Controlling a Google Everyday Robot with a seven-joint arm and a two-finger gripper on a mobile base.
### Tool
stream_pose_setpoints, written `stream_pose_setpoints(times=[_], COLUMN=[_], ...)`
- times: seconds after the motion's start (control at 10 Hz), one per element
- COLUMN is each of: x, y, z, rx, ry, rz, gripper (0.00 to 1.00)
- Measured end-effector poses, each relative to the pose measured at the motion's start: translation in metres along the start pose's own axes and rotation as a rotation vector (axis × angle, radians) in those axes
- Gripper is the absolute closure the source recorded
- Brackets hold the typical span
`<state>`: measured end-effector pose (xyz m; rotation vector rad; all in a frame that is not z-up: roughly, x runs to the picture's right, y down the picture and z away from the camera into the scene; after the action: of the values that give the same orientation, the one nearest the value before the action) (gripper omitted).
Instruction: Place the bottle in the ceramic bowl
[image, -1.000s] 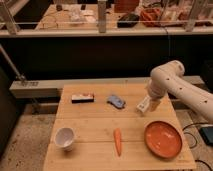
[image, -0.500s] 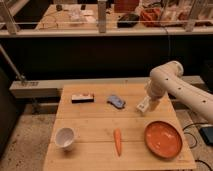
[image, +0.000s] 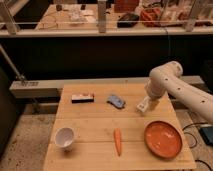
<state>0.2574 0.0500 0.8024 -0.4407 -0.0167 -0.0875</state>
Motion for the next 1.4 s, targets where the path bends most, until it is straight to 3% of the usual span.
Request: stream_pose_setpoints(times=[1.4], x=[-0.003], y=[-0.007], z=[0.016], rx=[0.004], ry=[-0.011], rz=[-0.03], gripper=[0.2])
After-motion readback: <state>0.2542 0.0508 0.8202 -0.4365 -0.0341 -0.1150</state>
